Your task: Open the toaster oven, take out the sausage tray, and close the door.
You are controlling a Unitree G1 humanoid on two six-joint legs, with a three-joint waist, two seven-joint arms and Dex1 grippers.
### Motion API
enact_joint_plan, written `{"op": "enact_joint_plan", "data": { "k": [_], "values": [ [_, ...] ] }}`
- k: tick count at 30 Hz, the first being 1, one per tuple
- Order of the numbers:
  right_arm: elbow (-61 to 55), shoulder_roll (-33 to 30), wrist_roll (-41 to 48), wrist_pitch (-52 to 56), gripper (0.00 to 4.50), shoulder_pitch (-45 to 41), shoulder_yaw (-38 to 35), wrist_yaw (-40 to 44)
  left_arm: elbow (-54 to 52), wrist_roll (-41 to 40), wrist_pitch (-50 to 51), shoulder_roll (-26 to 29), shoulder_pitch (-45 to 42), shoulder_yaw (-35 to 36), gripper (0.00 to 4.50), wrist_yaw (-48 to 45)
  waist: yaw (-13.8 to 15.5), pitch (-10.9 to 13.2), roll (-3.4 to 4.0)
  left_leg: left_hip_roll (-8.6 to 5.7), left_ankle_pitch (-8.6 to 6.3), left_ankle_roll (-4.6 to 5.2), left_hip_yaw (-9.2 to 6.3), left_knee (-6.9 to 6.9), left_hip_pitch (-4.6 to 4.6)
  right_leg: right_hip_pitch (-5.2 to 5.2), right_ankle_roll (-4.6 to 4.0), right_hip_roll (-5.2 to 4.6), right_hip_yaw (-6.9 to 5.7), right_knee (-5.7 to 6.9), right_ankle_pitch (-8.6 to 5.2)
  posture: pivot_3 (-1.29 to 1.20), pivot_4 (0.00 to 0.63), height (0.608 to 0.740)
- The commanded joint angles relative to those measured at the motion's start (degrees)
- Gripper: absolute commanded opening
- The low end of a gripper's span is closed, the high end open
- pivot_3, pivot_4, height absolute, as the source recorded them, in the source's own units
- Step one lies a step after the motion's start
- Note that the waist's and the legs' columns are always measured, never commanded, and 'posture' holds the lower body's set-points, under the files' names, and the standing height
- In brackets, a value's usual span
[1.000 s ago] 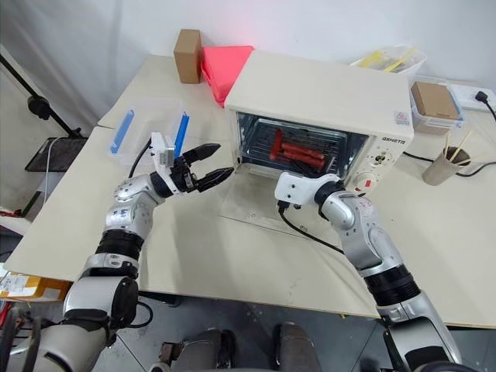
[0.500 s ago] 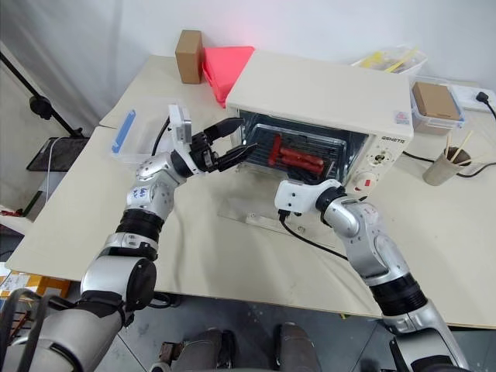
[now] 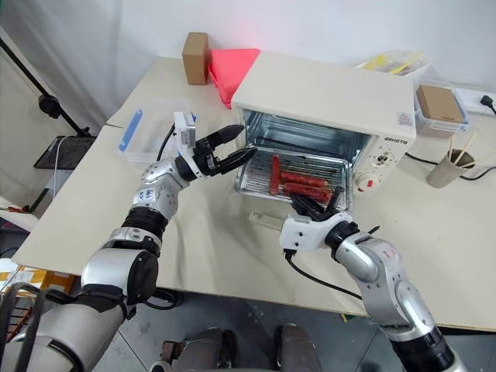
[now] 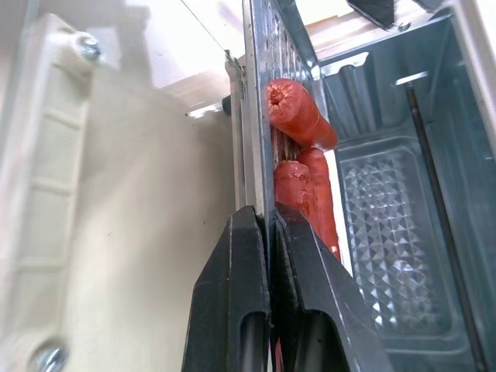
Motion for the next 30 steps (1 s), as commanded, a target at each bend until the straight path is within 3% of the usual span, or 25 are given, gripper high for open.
{"op": "enact_joint_plan", "data": {
  "k": [1, 5, 11, 15, 19, 28, 30],
  "values": [
    [-6.21, -1.51, 0.28, -0.49, 0.09, 4.43, -5.30, 0.14, -1.49, -1.75, 3.92, 1.65, -0.79, 1.76, 4.50, -1.30, 0.24, 0.00, 0.00, -0.01, 0.00, 0.00, 0.00, 0.00, 0.00, 0.00, 0.00, 0.00, 0.00, 0.00, 0.00, 0.00, 0.150, 0.740],
    [-9.06, -2.49, 0.78, -1.74, 0.09, 10.06, -7.52, 1.18, -5.01, -3.47, 11.78, 4.61, 0.94, 2.81, 4.50, -2.93, 0.35, 0.00, -0.01, -0.06, -0.04, 0.07, -0.10, 0.10, -0.12, 0.01, 0.00, -0.02, -0.04, -0.02, 0.00, 0.00, 0.150, 0.740],
    [-10.24, -2.22, 1.37, -3.85, 0.09, 11.41, -8.47, 1.14, -17.11, -7.20, 43.53, 12.50, 6.38, -0.38, 4.50, -4.23, -0.22, 0.00, 0.00, -0.01, -0.04, 0.06, -0.16, 0.15, -0.06, 0.04, 0.00, 0.02, -0.02, 0.09, 0.00, 0.00, 0.150, 0.740],
    [-7.71, -1.43, 1.53, -5.94, 0.09, 6.95, -6.20, 0.58, -27.95, -11.58, 66.93, 17.02, 9.73, -2.47, 4.50, -1.82, -0.22, 0.00, 0.00, -0.02, -0.03, 0.05, -0.24, 0.20, -0.06, 0.07, 0.00, 0.01, 0.05, 0.16, 0.00, 0.00, 0.150, 0.740],
    [-2.30, -0.70, 2.01, -9.11, 0.09, -0.03, -2.66, 0.65, -33.92, -16.16, 82.85, 15.75, 10.91, 0.74, 4.50, 5.01, -0.21, 0.00, 0.00, -0.02, -0.03, 0.04, -0.33, 0.25, -0.03, 0.12, 0.00, 0.01, 0.16, 0.19, 0.00, 0.00, 0.150, 0.740],
    [4.19, -0.36, 4.00, -13.73, 0.09, -6.61, 1.45, 2.11, -34.74, -20.82, 92.62, 9.44, 9.47, 11.77, 4.50, 17.52, -0.18, 0.00, -0.01, -0.08, -0.02, 0.03, -0.49, 0.25, 0.02, 0.22, 0.00, 0.02, 0.26, 0.21, -0.01, 0.00, 0.150, 0.740],
    [4.84, -0.33, 4.24, -14.26, 0.09, -7.16, 1.61, 2.22, -34.98, -20.82, 93.64, 8.79, 9.63, 12.35, 4.11, 19.36, -0.19, 0.00, 0.00, -0.07, -0.01, 0.00, -0.49, 0.25, 0.02, 0.22, 0.00, 0.03, 0.26, 0.21, -0.01, 0.00, 0.150, 0.740]
  ]
}}
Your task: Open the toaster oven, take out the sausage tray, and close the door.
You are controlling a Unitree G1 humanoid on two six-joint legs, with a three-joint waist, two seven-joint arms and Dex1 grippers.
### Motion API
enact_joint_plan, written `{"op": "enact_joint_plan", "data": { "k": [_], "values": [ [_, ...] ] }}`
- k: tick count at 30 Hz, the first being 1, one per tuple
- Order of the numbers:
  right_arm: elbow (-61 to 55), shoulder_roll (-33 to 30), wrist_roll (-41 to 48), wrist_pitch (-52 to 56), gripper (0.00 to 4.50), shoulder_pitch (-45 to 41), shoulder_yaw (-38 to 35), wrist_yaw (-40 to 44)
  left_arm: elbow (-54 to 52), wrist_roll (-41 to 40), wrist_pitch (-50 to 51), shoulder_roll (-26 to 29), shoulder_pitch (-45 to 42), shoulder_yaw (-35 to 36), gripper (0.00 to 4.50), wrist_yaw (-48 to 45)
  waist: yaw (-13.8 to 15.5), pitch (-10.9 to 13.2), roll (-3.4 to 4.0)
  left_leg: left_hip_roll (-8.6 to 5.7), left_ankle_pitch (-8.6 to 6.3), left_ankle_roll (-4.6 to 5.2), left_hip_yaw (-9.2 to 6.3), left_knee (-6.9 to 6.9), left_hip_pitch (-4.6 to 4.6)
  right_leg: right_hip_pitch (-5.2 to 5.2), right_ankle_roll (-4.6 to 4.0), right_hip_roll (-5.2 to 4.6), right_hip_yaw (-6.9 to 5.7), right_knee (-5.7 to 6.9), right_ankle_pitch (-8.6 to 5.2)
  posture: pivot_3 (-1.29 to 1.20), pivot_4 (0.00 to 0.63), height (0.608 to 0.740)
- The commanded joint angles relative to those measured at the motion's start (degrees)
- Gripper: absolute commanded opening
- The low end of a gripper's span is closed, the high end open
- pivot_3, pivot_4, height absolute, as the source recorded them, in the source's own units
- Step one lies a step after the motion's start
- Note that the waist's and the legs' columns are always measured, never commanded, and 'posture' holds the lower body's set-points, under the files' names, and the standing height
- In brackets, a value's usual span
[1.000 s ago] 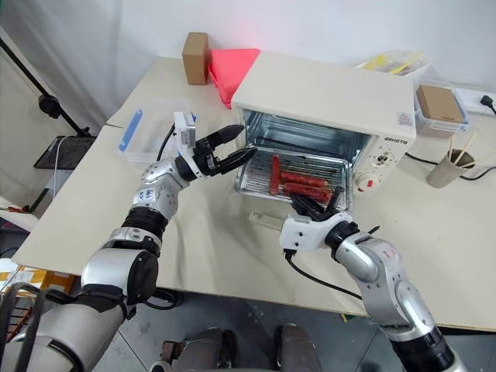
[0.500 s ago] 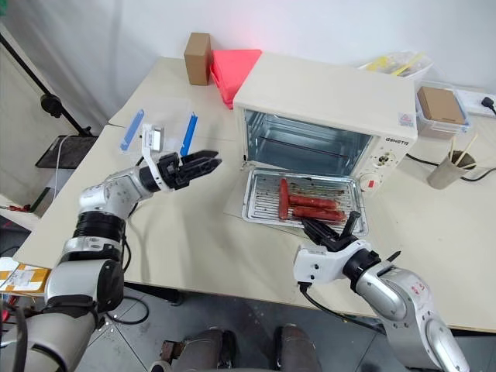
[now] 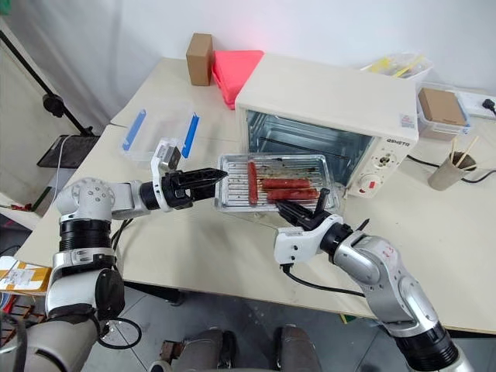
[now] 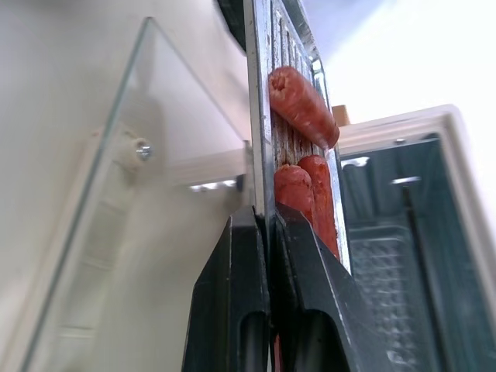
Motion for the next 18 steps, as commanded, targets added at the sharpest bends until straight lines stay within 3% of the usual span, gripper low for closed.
{"op": "enact_joint_plan", "data": {
  "k": [1, 10, 14, 18],
  "values": [
    [-0.74, 0.39, 1.50, -1.71, 0.09, -1.70, -0.39, -0.32, -2.20, -1.76, 2.07, -0.79, -0.76, 1.61, 3.97, 3.12, -0.01, 0.00, 0.00, 0.00, 0.00, -0.01, 0.01, 0.00, 0.00, 0.00, 0.00, 0.00, 0.00, 0.00, 0.00, 0.00, 0.150, 0.740],
    [-0.73, 0.10, 2.43, -3.05, 0.09, -2.32, -0.17, 0.76, -1.73, -2.86, 6.63, -4.26, -0.37, 5.61, 1.25, 8.33, 0.09, 0.00, 0.00, -0.01, 0.00, -0.03, 0.00, 0.00, 0.01, 0.00, 0.00, 0.00, 0.00, 0.01, 0.00, 0.00, 0.150, 0.740],
    [-0.88, 0.16, 3.27, -3.14, 0.09, -1.96, -0.14, 1.67, 1.12, -6.93, 6.66, -4.99, -0.70, 7.14, 0.19, 10.17, -0.03, 0.00, 0.00, 0.00, 0.00, -0.05, 0.01, -0.01, 0.02, 0.00, 0.00, 0.01, 0.01, 0.01, 0.00, 0.00, 0.150, 0.740],
    [-1.31, 0.35, 6.74, -1.48, 0.09, -1.20, -0.98, 3.82, 5.64, -12.33, 6.66, -3.09, -0.60, 6.39, 0.19, 13.78, 0.02, 0.00, 0.00, 0.00, 0.01, -0.07, 0.01, -0.02, 0.08, 0.01, 0.00, 0.00, 0.02, 0.02, 0.00, 0.00, 0.150, 0.740]
  ]
}}
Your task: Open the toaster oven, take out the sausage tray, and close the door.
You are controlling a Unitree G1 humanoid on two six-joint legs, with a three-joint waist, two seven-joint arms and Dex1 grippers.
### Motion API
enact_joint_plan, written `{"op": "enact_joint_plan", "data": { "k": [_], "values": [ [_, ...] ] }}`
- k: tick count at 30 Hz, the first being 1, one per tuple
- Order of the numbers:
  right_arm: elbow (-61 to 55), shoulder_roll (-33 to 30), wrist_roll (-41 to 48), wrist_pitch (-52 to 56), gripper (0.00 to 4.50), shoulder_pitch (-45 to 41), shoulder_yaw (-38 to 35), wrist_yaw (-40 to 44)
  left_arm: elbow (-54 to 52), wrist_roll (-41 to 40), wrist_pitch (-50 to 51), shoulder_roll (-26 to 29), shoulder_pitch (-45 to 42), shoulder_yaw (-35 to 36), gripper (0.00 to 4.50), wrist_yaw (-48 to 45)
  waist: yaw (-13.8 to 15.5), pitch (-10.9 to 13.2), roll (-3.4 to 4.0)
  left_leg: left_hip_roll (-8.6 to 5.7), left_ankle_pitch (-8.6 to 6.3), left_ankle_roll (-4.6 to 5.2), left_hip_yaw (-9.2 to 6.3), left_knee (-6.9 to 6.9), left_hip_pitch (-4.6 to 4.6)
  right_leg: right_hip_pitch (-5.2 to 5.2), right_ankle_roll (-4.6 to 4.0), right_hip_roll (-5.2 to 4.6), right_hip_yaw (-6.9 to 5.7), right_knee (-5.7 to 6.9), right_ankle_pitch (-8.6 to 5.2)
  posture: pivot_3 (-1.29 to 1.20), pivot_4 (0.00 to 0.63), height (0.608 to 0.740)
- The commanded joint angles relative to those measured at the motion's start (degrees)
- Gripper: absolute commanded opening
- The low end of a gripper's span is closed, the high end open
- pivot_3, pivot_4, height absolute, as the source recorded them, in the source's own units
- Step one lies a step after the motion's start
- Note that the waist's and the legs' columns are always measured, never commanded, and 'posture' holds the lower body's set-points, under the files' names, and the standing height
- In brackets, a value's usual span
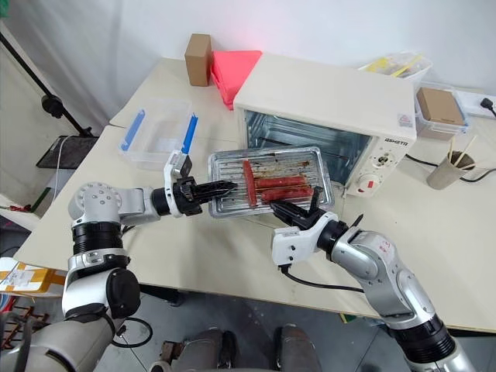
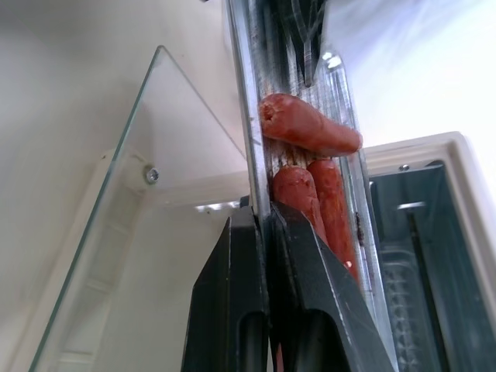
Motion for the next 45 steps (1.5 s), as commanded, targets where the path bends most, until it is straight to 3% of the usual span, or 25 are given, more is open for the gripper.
{"op": "enact_joint_plan", "data": {
  "k": [1, 4, 7, 11, 14, 21, 23, 26, 29, 31, 34, 38, 45],
  "values": [
    [-1.95, 0.45, 6.37, 2.06, 0.09, 0.43, -1.29, 2.89, 3.51, -7.94, 0.03, 2.23, -0.65, -0.47, 0.19, 2.78, 0.01, 0.00, 0.00, 0.00, 0.00, 0.00, 0.00, 0.00, 0.01, 0.00, 0.00, 0.00, 0.00, -0.01, 0.00, 0.00, 0.150, 0.740],
    [-3.11, 1.14, 10.09, 4.41, 0.09, 1.40, -3.03, 3.71, 5.07, -12.89, 0.03, 4.40, 0.43, -2.77, 0.19, 6.05, 0.01, 0.00, 0.00, 0.00, 0.00, 0.00, -0.01, -0.01, 0.02, 0.02, 0.00, 0.00, 0.00, 0.00, 0.00, 0.00, 0.150, 0.740],
    [-3.33, -0.09, 10.93, 3.58, 0.80, 1.75, -4.08, 4.21, 6.58, -17.54, 0.03, 6.10, 1.27, -3.15, 0.00, 9.72, -0.13, 0.00, 0.00, 0.00, 0.00, -0.01, 0.00, -0.02, 0.03, 0.02, 0.00, -0.01, 0.04, 0.01, 0.00, 0.00, 0.150, 0.740],
    [-3.32, -2.77, 12.58, 0.14, 2.17, 3.69, -5.76, 4.96, 7.93, -23.17, 0.03, 7.25, 2.71, -2.87, 0.00, 14.90, 0.05, 0.00, 0.00, 0.00, -0.02, -0.03, -0.02, -0.03, 0.14, 0.07, 0.00, -0.03, 0.03, -0.04, 0.00, 0.00, 0.150, 0.740],
    [-4.17, -3.58, 18.14, -0.74, 2.96, 7.10, -9.48, 5.56, 7.77, -28.03, 0.03, 8.56, 4.84, -2.56, 0.00, 19.12, 0.08, 0.00, 0.00, -0.01, -0.03, -0.05, -0.02, -0.06, 0.19, 0.13, 0.00, -0.04, 0.04, -0.09, 0.00, 0.00, 0.150, 0.740],
    [-0.27, -4.95, 26.89, -3.53, 2.96, 14.23, -19.14, 5.86, 4.47, -41.15, 0.03, 12.60, 11.33, -2.46, 0.00, 27.31, -0.06, 0.00, -0.01, 0.02, -0.05, -0.09, -0.02, -0.09, 0.34, 0.20, 0.00, -0.04, 0.09, -0.10, 0.00, 0.00, 0.150, 0.740],
    [4.99, -4.80, 35.23, -2.31, 2.96, 16.57, -24.34, 8.75, 2.73, -44.99, 0.03, 14.97, 14.91, -0.33, 0.00, 29.18, -0.05, -0.01, -0.02, 0.02, -0.05, -0.09, -0.02, -0.09, 0.36, 0.23, 0.00, -0.04, 0.09, -0.14, 0.00, 0.00, 0.150, 0.740],
    [15.95, -5.01, 44.60, -4.34, 2.42, 16.80, -31.09, 13.35, -2.07, -52.93, -6.30, 15.13, 22.43, 4.77, 0.00, 36.11, -0.43, 0.00, -0.02, 0.03, -0.10, -0.10, -0.05, -0.25, 0.61, 0.52, 0.00, -0.03, 0.10, -0.40, 0.00, 0.00, 0.150, 0.740],
    [23.47, -6.12, 47.73, -4.13, 1.64, 15.66, -31.54, 18.42, -11.55, -63.84, -16.58, 11.67, 30.79, 7.65, 0.00, 44.33, -0.75, 0.02, 0.01, 0.06, -0.11, -0.07, -0.12, -0.35, 0.73, 0.78, -0.01, -0.03, 0.07, -0.72, 0.00, 0.00, 0.150, 0.740],
    [27.28, -6.97, 48.82, -3.56, 0.85, 14.86, -30.17, 22.26, -17.84, -65.62, -21.19, 7.84, 34.80, 9.71, 0.00, 47.81, -0.83, 0.02, 0.01, 0.02, -0.15, 0.00, -0.13, -0.74, 1.41, 1.45, -0.02, -0.12, 0.08, -0.97, -0.01, 0.00, 0.150, 0.740],
    [30.58, -6.75, 50.83, -2.58, 0.03, 13.31, -28.09, 26.93, -25.73, -65.62, -25.73, 1.98, 38.89, 11.58, 0.00, 51.04, -0.84, 0.02, 0.03, -0.02, -0.15, -0.01, -0.18, -0.89, 1.58, 1.67, -0.06, -0.10, 0.09, -1.15, -0.03, 0.00, 0.150, 0.740],
    [32.90, -4.84, 51.69, 0.20, 0.03, 10.96, -23.69, 30.67, -35.98, -65.62, -31.69, -5.66, 44.62, 12.11, 0.00, 54.02, -1.02, 0.02, 0.03, -0.04, -0.16, 0.01, -0.17, -0.93, 1.60, 1.73, -0.06, -0.08, 0.10, -1.25, -0.03, 0.00, 0.150, 0.740],
    [33.21, -1.58, 52.78, 3.37, 0.03, 7.50, -19.24, 33.04, -46.68, -65.62, -43.55, -13.73, 49.03, 12.09, 0.00, 59.18, -1.08, 0.02, 0.03, -0.03, -0.16, 0.00, -0.17, -0.92, 1.62, 1.81, -0.06, -0.04, 0.09, -1.32, -0.03, 0.00, 0.150, 0.740]
  ]
}}
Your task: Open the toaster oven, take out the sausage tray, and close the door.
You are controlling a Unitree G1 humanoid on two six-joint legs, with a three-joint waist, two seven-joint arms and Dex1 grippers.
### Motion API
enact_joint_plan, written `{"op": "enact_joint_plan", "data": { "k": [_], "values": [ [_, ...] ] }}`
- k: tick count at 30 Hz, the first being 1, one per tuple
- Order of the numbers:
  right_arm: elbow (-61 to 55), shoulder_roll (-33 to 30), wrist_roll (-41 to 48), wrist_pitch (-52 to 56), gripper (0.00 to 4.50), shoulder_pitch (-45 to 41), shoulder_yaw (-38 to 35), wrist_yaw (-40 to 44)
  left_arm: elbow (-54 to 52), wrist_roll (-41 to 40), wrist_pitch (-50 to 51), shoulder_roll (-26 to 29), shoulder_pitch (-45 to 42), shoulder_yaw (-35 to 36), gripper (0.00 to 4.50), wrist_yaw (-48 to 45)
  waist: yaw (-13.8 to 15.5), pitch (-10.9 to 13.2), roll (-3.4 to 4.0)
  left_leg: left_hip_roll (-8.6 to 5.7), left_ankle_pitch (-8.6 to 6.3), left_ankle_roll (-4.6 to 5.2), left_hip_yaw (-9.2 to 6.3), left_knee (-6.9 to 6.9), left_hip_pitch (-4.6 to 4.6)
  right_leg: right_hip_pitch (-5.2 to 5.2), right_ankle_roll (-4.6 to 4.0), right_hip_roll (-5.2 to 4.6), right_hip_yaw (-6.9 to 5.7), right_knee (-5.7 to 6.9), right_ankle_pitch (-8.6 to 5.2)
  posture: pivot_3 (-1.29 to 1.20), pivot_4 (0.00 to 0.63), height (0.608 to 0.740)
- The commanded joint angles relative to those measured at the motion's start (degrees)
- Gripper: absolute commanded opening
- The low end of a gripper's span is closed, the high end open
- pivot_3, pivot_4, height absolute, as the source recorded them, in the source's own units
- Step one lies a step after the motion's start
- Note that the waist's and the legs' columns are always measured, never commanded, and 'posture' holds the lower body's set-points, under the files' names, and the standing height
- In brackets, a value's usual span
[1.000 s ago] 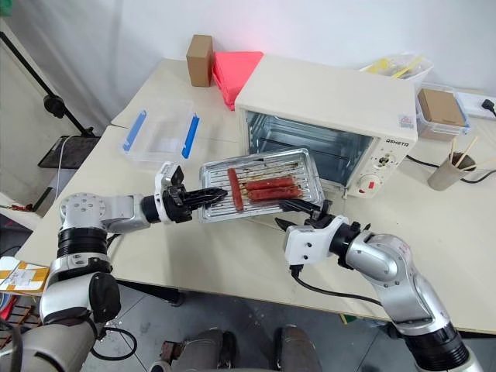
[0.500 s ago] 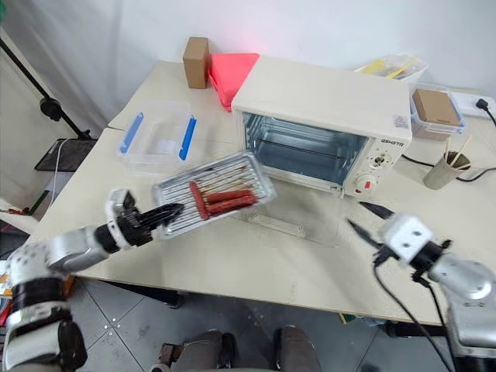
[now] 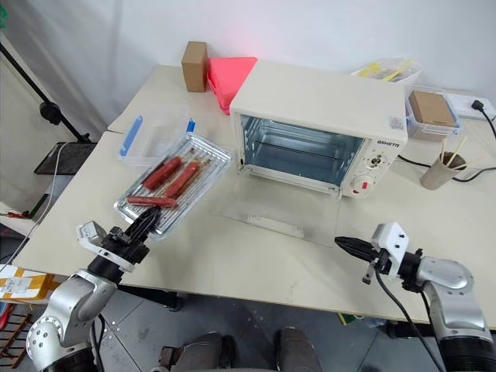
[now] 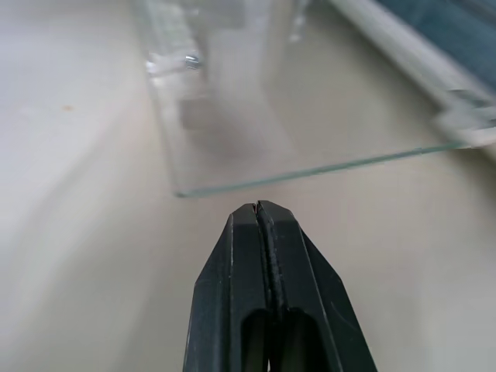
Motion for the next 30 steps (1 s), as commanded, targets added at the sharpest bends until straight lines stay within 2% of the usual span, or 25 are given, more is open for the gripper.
{"op": "enact_joint_plan", "data": {
  "k": [1, 6, 14, 17, 20, 23, 26, 30],
  "values": [
    [-0.80, 1.05, 2.29, -0.43, 0.03, -1.67, 0.42, 2.35, -5.82, -1.87, -5.04, -1.63, 1.25, 0.46, 0.00, 1.58, 0.06, 0.00, 0.00, 0.00, 0.00, 0.00, -0.01, 0.00, -0.01, 0.00, 0.00, 0.01, 0.00, 0.00, 0.00, 0.00, 0.150, 0.740],
    [-2.61, 3.00, 7.00, -0.54, 0.03, -2.44, -1.85, 3.85, -9.80, -1.87, -11.17, -3.74, 3.01, -1.80, 0.00, 3.71, 0.39, 0.00, 0.00, 0.00, -0.02, 0.03, -0.02, -0.03, -0.02, 0.05, 0.00, 0.02, -0.01, -0.15, 0.00, 0.00, 0.150, 0.740],
    [-9.87, 2.77, 16.37, 8.66, 0.03, -4.38, -10.48, -4.33, -13.20, -1.87, -14.28, -2.25, 3.98, -5.82, 0.00, 4.85, 1.36, 0.02, 0.03, 0.00, -0.11, 0.11, -0.03, -0.04, -0.07, 0.08, 0.00, 0.02, -0.02, -0.33, 0.00, 0.00, 0.150, 0.740],
    [-15.75, 2.35, 22.12, 15.68, 0.03, -6.32, -12.73, -8.54, -11.67, -1.87, -11.32, 0.70, 3.34, -7.07, 0.00, 4.35, 1.35, 0.02, 0.03, 0.01, -0.13, 0.11, -0.04, -0.11, -0.09, 0.08, 0.00, 0.03, -0.03, -0.40, 0.00, 0.00, 0.150, 0.740],
    [-19.33, 0.60, 23.36, 18.09, 0.03, -4.62, -13.47, -7.07, -8.62, -1.87, -6.62, 4.18, 2.71, -8.19, 0.00, 1.64, 1.36, 0.03, 0.05, 0.02, -0.13, 0.11, -0.05, -0.15, -0.13, 0.05, 0.00, 0.04, -0.05, -0.44, 0.00, 0.00, 0.150, 0.740],
    [-23.06, -1.72, 23.25, 19.04, 0.58, 1.46, -14.62, -3.62, -4.18, -1.87, -1.08, 7.80, 2.20, -9.46, 0.00, -0.84, 2.04, 0.04, 0.06, -0.01, -0.16, 0.17, -0.10, -0.18, -0.16, 0.08, 0.00, 0.02, -0.06, -0.54, 0.00, 0.00, 0.150, 0.740],
    [-24.26, -3.52, 19.62, 14.41, 1.62, 7.00, -14.81, 1.53, 1.39, -1.87, 4.66, 11.78, 0.64, -10.36, 0.00, -3.55, 2.29, 0.04, 0.07, -0.01, -0.21, 0.25, -0.12, -0.22, -0.18, 0.13, 0.00, 0.03, -0.06, -0.74, 0.00, 0.00, 0.150, 0.740],
    [-24.08, -3.86, 16.64, 8.23, 2.96, 12.14, -16.76, 5.77, 10.94, -1.87, 14.29, 20.78, -3.22, -16.21, 0.00, -8.83, 2.19, 0.08, 0.15, -0.01, -0.21, 0.25, -0.12, -0.22, -0.13, 0.17, 0.00, 0.03, -0.05, -0.75, 0.00, 0.00, 0.150, 0.740]
  ]
}}
